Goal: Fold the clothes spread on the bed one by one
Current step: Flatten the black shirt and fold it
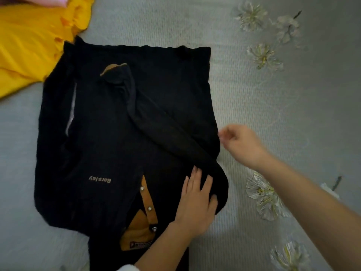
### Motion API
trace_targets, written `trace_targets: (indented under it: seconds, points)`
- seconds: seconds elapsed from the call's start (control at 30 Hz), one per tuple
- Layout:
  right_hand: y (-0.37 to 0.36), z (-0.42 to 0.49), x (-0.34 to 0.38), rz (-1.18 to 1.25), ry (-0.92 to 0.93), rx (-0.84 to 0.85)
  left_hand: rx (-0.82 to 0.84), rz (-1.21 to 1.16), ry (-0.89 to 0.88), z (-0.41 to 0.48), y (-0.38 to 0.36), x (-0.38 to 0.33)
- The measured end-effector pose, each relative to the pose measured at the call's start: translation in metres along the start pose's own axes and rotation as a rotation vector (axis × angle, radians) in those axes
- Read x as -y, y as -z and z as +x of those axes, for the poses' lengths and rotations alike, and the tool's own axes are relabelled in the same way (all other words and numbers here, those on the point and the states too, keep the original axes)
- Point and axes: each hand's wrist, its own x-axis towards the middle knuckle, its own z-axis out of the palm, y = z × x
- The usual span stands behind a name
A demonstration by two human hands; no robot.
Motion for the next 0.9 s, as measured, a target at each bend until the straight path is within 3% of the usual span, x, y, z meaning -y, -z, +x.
trace_targets:
  seconds: [0.1,0.2,0.3,0.37,0.43,0.5,0.63,0.73,0.8,0.9]
  points:
    - [-0.026,-0.016,-0.036,-0.055,-0.044,0.152,-0.168,-0.197,0.072,-0.002,0.024,0.014]
    - [-0.051,-0.021,-0.042,-0.229,0.077,0.143,-0.416,-0.529,0.415,0.012,0.06,0.032]
    - [-0.068,-0.029,-0.031,-0.486,0.36,0.069,-0.498,-1.093,0.771,0.039,0.096,0.053]
    - [-0.078,-0.036,-0.026,-0.647,0.617,0.123,-0.465,-1.345,0.842,0.052,0.115,0.062]
    - [-0.09,-0.039,-0.03,-0.802,0.739,0.282,-0.493,-1.272,0.839,0.06,0.129,0.067]
    - [-0.095,-0.036,-0.035,-0.738,0.633,0.372,-0.585,-1.051,0.846,0.071,0.137,0.072]
    - [-0.086,-0.021,-0.028,-0.307,0.369,0.18,-0.632,-0.478,0.707,0.1,0.153,0.086]
    - [-0.087,-0.009,-0.02,-0.27,0.34,0.071,-0.566,-0.015,0.535,0.123,0.16,0.098]
    - [-0.089,0.0,-0.016,-0.266,0.262,0.121,-0.566,0.045,0.547,0.143,0.17,0.107]
    - [-0.091,0.009,-0.009,-0.27,0.166,0.176,-0.582,-0.098,0.72,0.168,0.189,0.125]
